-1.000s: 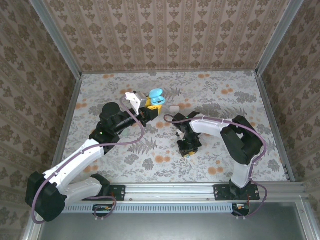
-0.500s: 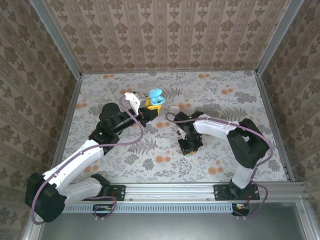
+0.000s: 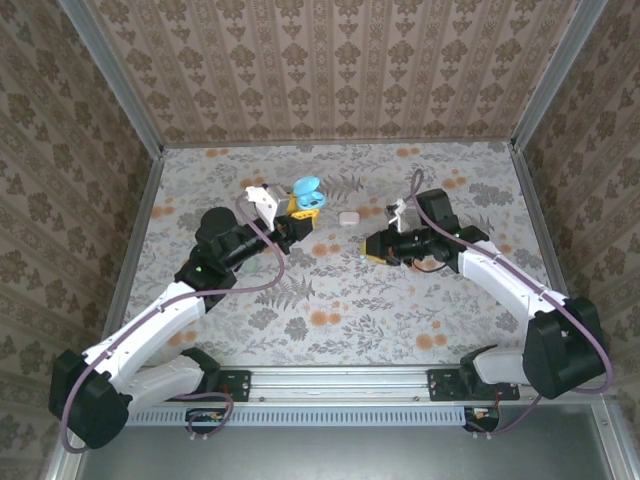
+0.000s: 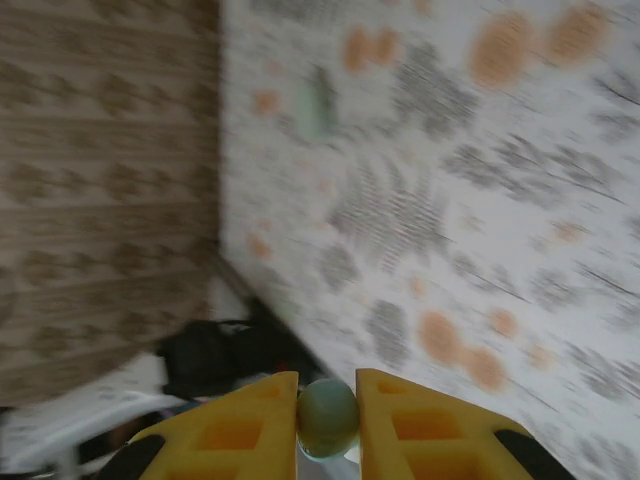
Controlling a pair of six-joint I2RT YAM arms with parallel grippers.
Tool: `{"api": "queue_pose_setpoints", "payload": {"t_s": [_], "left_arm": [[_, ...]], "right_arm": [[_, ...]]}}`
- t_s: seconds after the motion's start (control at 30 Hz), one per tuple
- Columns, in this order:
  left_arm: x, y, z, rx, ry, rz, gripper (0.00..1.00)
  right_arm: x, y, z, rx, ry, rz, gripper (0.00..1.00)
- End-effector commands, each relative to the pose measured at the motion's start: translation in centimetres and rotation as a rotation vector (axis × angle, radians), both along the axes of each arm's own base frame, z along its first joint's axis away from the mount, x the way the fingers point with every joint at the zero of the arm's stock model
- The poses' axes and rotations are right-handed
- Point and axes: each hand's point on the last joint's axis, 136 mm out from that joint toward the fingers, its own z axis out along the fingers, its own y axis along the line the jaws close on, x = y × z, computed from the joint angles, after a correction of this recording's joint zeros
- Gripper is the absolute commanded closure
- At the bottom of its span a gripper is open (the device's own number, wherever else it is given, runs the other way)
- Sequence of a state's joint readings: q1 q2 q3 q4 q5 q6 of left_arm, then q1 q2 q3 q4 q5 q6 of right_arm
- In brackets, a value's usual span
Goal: Insert wireless bluetooth earbuds into charging case
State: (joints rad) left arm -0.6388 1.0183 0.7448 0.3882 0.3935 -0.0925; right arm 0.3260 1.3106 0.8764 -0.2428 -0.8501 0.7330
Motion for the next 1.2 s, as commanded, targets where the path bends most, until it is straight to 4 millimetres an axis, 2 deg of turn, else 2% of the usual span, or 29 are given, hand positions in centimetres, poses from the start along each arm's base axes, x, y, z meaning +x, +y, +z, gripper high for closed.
{"api": "queue_pose_setpoints", "payload": {"t_s": [0.0, 0.37, 0.57, 0.6, 0.93, 1.07, 1.17], "left_arm": [[0.1, 0.7, 0.1, 0.007, -0.032, 0.019, 0.73], [0.3, 0.9, -0.7, 0.050, -0.040, -0.001, 0.73], [0.3, 1.0, -0.8, 0.076, -0.060, -0.011, 0.73], [0.3, 1.0, -1.0, 0.081, -0.061, -0.012, 0.74], [-0.4, 1.0, -0.6, 0.103, -0.103, -0.057, 0.74], [-1.1, 0.6, -0.8, 0.112, -0.120, -0.113, 0.74], [-1.5, 0.3, -0.9, 0.111, -0.129, -0.144, 0.74]], "right_arm": [[0.3, 1.2, 5.6, 0.276, -0.024, 0.053, 0.78], [1.6, 2.3, 12.0, 0.488, -0.038, 0.107, 0.78], [2.1, 2.8, 14.0, 0.520, -0.006, 0.102, 0.78], [2.6, 3.1, 13.4, 0.519, 0.019, 0.099, 0.78], [2.2, 4.5, 15.2, 0.542, 0.041, 0.143, 0.78], [2.3, 4.7, 15.2, 0.467, -0.050, 0.121, 0.78], [1.4, 4.4, 16.3, 0.391, -0.190, 0.115, 0.78]]}}
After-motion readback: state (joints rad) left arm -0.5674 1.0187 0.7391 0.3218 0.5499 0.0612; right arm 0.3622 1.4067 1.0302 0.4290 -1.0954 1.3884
